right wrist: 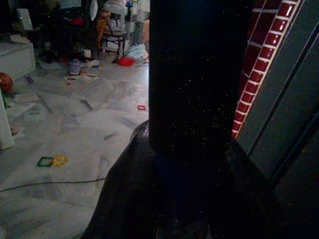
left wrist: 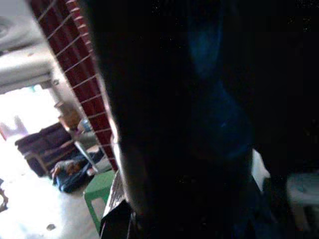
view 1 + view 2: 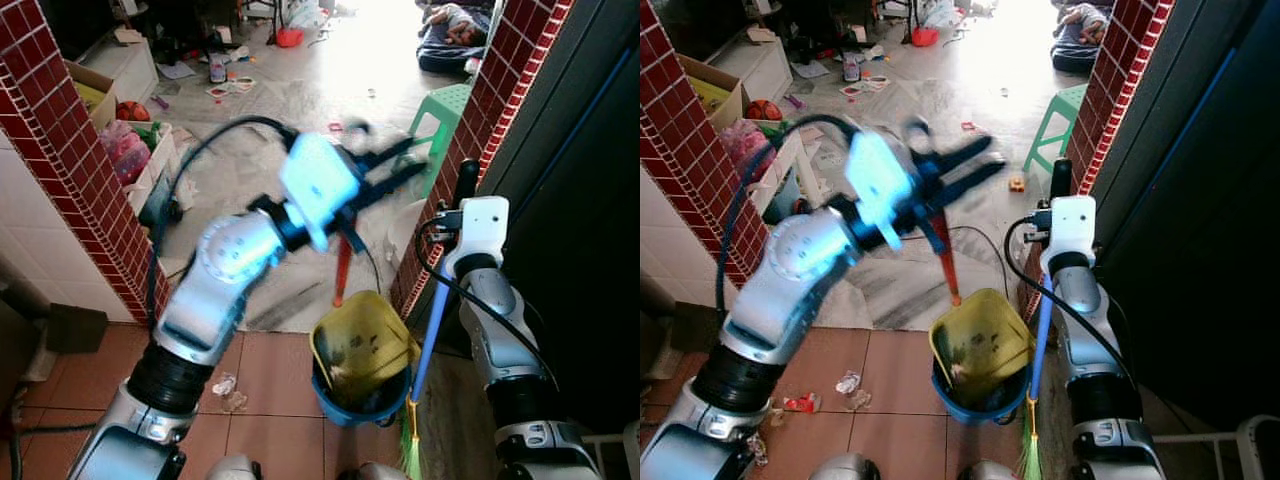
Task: Sweep floor
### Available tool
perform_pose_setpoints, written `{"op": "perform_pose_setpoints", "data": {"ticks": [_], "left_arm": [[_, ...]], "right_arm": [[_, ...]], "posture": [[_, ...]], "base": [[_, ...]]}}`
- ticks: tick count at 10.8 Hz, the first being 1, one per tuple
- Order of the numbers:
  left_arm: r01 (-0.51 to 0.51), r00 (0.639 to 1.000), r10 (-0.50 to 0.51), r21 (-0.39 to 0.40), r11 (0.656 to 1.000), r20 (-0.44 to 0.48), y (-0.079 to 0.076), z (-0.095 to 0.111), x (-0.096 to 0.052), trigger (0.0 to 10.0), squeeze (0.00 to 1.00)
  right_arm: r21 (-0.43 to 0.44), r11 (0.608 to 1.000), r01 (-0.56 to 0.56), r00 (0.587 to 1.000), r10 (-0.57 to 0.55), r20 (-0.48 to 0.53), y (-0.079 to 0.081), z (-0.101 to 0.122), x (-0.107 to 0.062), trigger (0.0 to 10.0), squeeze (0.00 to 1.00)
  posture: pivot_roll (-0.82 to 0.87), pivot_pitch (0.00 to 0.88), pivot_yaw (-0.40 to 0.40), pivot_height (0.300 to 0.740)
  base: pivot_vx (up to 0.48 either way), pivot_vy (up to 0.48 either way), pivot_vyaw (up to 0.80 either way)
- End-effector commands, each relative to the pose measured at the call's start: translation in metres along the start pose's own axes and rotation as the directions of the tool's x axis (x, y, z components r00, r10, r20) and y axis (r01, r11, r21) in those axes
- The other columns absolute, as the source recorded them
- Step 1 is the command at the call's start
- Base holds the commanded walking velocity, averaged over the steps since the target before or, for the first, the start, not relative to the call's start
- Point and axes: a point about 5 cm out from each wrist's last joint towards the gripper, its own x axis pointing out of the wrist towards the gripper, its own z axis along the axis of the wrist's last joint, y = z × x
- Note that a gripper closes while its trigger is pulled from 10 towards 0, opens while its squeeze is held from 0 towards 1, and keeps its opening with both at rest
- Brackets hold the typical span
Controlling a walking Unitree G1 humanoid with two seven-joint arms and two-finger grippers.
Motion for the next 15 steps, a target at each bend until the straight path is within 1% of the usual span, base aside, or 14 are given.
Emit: {"op": "perform_pose_setpoints", "data": {"ticks": [1, 2, 3, 4, 5, 6, 7, 8, 9, 10, 13, 15], "left_arm": [[0.009, 1.0, -0.009, 0.104, 0.995, 0.005, 0.004, 0.01, 0.0, 10.0, 0.0], [-0.021, 1.0, 0.019, 0.097, 0.995, 0.024, 0.008, 0.014, 0.0, 10.0, 0.0], [-0.073, 0.996, 0.063, 0.169, 0.983, 0.064, 0.017, 0.023, 0.0, 10.0, 0.0], [-0.106, 0.989, 0.079, 0.233, 0.967, 0.126, 0.021, 0.036, 0.003, 10.0, 0.0], [-0.173, 0.974, 0.131, 0.231, 0.957, 0.187, 0.025, 0.046, 0.006, 10.0, 0.0], [-0.299, 0.943, 0.24, 0.272, 0.915, 0.231, 0.036, 0.05, 0.002, 10.0, 0.0], [-0.305, 0.941, 0.258, 0.22, 0.927, 0.217, 0.038, 0.046, 0.001, 10.0, 0.0], [-0.268, 0.953, 0.231, 0.193, 0.944, 0.195, 0.031, 0.04, 0.002, 10.0, 0.0], [-0.265, 0.953, 0.233, 0.159, 0.951, 0.195, 0.029, 0.038, 0.002, 10.0, 0.0], [-0.282, 0.947, 0.252, 0.138, 0.949, 0.199, 0.029, 0.037, 0.003, 10.0, 0.0], [-0.348, 0.922, 0.328, 0.068, 0.935, 0.206, 0.037, 0.036, 0.0, 10.0, 0.0], [-0.366, 0.914, 0.35, 0.043, 0.93, 0.203, 0.037, 0.034, 0.0, 10.0, 0.0]], "right_arm": [[-0.018, 1.0, 0.004, 0.999, -0.003, 0.038, -0.002, 0.009, 0.005, 10.0, 0.0], [-0.019, 1.0, 0.004, 0.999, -0.003, 0.038, -0.002, 0.009, 0.005, 10.0, 0.0], [-0.019, 1.0, 0.004, 0.999, -0.003, 0.039, -0.002, 0.009, 0.006, 10.0, 0.0], [-0.019, 1.0, 0.003, 0.999, -0.003, 0.039, -0.001, 0.009, 0.005, 10.0, 0.0], [-0.019, 1.0, 0.002, 0.999, -0.002, 0.037, 0.0, 0.007, 0.005, 10.0, 0.0], [-0.018, 1.0, 0.003, 0.999, -0.002, 0.038, 0.0, 0.007, 0.004, 10.0, 0.0], [-0.017, 1.0, 0.003, 0.999, -0.002, 0.038, 0.0, 0.007, 0.004, 10.0, 0.0], [-0.018, 1.0, 0.004, 0.999, -0.004, 0.034, -0.001, 0.006, 0.004, 10.0, 0.0], [-0.019, 1.0, 0.007, 0.999, -0.006, 0.033, -0.002, 0.005, 0.004, 10.0, 0.0], [-0.018, 1.0, 0.007, 0.999, -0.007, 0.034, -0.001, 0.006, 0.005, 10.0, 0.0], [-0.019, 1.0, 0.004, 1.0, -0.003, 0.031, 0.0, 0.005, 0.005, 10.0, 0.0], [-0.02, 1.0, 0.005, 0.999, -0.004, 0.033, 0.0, 0.005, 0.006, 10.0, 0.0]], "posture": [[-0.02, 0.0, -0.027, 0.74], [-0.02, 0.0, -0.029, 0.74], [-0.02, 0.0, -0.029, 0.74], [-0.01, 0.0, -0.03, 0.74], [-0.01, 0.0, -0.03, 0.74], [-0.01, 0.0, -0.028, 0.74], [-0.02, 0.0, -0.027, 0.74], [-0.01, 0.0, -0.027, 0.74], [-0.01, 0.0, -0.027, 0.74], [-0.01, 0.0, -0.027, 0.74], [-0.01, 0.0, -0.028, 0.74], [-0.01, 0.0, -0.028, 0.74]], "base": [[0.0, 0.0, 0.0], [0.0, 0.0, 0.0], [0.0, 0.0, 0.0], [0.0, 0.0, 0.0], [0.0, 0.0, 0.0], [0.0, 0.0, 0.0], [0.0, 0.0, 0.0], [0.0, 0.0, 0.0], [0.0, 0.0, 0.0], [0.0, 0.0, 0.0], [0.0, 0.0, 0.0], [0.0, 0.0, 0.0]]}}
